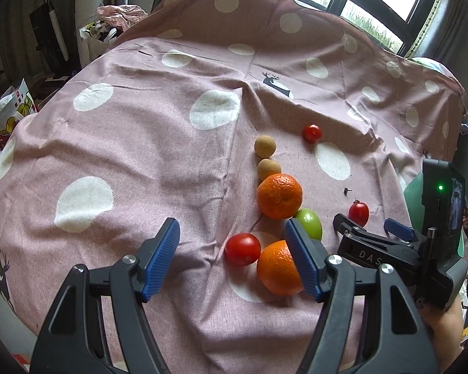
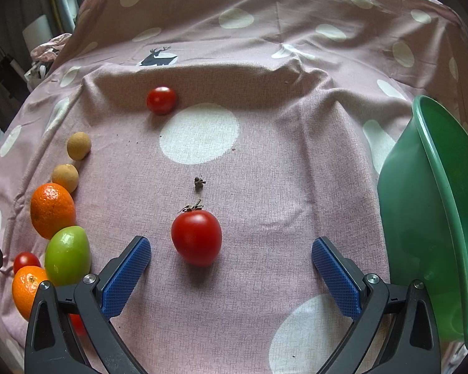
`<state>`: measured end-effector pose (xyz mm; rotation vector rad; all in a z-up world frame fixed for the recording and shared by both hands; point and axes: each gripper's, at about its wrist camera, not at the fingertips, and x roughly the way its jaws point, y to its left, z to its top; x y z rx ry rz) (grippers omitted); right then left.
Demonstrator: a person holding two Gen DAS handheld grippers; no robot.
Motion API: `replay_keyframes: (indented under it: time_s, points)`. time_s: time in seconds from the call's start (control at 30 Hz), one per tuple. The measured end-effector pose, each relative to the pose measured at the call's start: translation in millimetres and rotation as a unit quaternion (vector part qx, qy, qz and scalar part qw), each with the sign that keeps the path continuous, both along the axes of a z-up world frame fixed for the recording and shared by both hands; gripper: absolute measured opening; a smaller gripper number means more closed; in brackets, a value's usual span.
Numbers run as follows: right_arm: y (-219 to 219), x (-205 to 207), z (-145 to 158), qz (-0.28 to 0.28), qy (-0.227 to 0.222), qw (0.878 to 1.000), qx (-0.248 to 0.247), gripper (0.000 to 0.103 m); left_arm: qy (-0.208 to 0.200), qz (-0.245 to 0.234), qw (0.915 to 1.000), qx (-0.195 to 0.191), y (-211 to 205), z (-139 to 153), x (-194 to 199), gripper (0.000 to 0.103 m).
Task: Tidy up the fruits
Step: 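Move the right gripper onto the large orange and close around it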
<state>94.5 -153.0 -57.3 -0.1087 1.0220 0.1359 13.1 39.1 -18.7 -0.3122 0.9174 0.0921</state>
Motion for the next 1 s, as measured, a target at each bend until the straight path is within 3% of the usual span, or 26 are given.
replay_keyframes:
  time_s: [0.23, 0.3, 0.37, 0.43, 0.5, 0.6, 0.8, 0.87, 1.0]
  points:
    - [5.0, 12.7, 2.1, -0.007, 0.027, 1.000, 0.003, 0.102, 0.002, -0.009, 0.9998, -0.019, 0.2, 1.4, -1.3, 0.068]
    - [3.0, 12.5, 7.8, 0.003, 0.051, 0.998, 0.038, 0.102, 0.001, -0.013, 0.9996, -0.026, -0.1, 2.3, -2.1, 0.068]
    - [1.9, 5.6, 22.1, 0.026, 0.036, 0.996, 0.080, 0.102, 0.003, -0.015, 0.9993, -0.034, -0.9, 2.7, -2.4, 0.066]
    - [2.4, -1.7, 37.9, 0.033, 0.010, 0.996, 0.088, 0.102, 0.008, -0.023, 0.9989, -0.041, -4.0, 2.3, -2.3, 0.065]
    - [2.3, -7.0, 49.6, 0.046, -0.005, 0.993, 0.112, 0.089, 0.013, -0.035, 0.9983, -0.044, -9.0, 1.0, -2.4, 0.062]
    - [-1.0, -10.3, 55.3, 0.061, 0.015, 0.982, 0.178, 0.072, 0.022, -0.050, 0.9976, -0.043, -18.3, -1.9, -1.9, 0.059]
    - [9.4, -19.6, 49.4, 0.128, 0.077, 0.939, 0.310, 0.062, 0.044, -0.068, 0.9963, -0.028, -33.5, -11.5, 1.5, 0.057]
    - [18.4, -22.2, 44.1, 0.144, 0.095, 0.931, 0.321, 0.062, 0.050, -0.066, 0.9962, -0.027, -35.0, -14.7, 3.0, 0.057]
    - [31.8, -21.1, 32.2, 0.153, 0.120, 0.930, 0.311, 0.047, 0.061, -0.068, 0.9954, -0.029, -35.3, -20.4, 5.5, 0.055]
